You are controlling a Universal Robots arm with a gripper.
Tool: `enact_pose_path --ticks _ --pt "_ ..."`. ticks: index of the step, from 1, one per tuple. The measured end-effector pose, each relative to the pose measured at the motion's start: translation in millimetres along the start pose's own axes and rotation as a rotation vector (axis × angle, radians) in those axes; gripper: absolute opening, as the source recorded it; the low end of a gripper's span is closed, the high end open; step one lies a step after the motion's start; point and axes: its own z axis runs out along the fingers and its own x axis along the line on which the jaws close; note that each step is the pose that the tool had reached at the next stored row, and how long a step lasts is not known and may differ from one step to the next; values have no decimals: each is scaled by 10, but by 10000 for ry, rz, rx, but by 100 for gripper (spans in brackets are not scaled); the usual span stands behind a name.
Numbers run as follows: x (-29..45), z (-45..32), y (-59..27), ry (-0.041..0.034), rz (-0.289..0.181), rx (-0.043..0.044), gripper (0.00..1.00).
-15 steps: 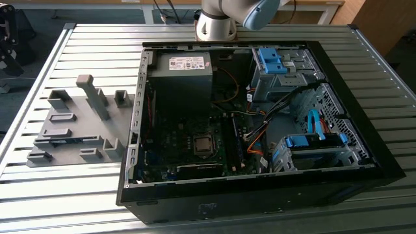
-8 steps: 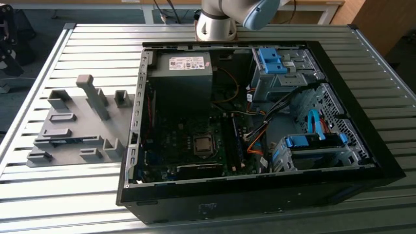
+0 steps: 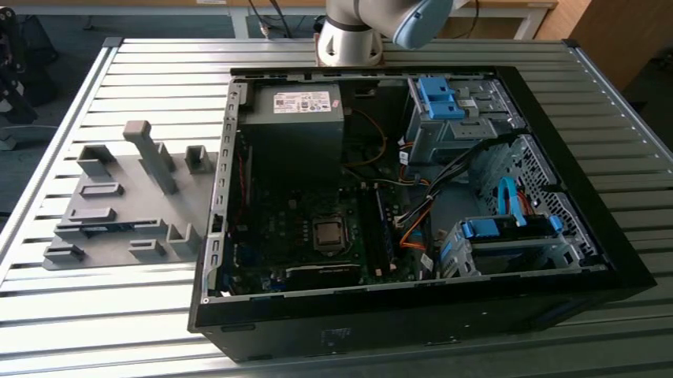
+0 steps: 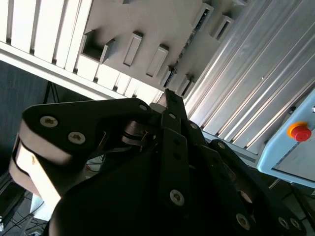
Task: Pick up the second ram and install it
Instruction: 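Pick up the second ram and move it above second insertion slot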
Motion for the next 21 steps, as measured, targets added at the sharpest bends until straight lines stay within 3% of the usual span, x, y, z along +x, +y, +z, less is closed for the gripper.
enact_pose_path --ticks 4,6,7,9,11,12,21 --pt "5 31 2 12 -4 16 16" --pt "6 44 2 14 -8 15 29" --pt "9 49 2 15 -12 17 29" --pt "12 64 1 14 -19 19 41" --pt "13 77 -1 21 -21 19 41" --pt "13 82 -1 24 -21 18 47" --pt "25 145 -4 29 -100 20 47"
